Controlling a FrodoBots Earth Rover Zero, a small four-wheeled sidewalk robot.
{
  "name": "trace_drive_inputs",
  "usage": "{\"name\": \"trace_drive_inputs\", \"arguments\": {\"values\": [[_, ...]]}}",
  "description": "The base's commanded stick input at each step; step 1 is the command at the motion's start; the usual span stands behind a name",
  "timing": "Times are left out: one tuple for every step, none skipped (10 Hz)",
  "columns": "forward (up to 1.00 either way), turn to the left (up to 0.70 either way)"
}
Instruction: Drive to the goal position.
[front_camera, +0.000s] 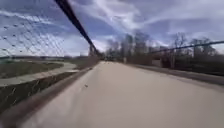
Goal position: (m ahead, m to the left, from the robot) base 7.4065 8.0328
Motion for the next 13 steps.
{"name": "trace_drive_inputs", "arguments": {"values": [[1.00, 0.01], [1.00, 0.01], [1.00, 0.01], [1.00, 0.01], [1.00, 0.01], [1.00, 0.01], [1.00, 0.01], [1.00, 0.01], [1.00, 0.01], [1.00, 0.01], [1.00, 0.01], [1.00, 0.01], [1.00, 0.01]]}}
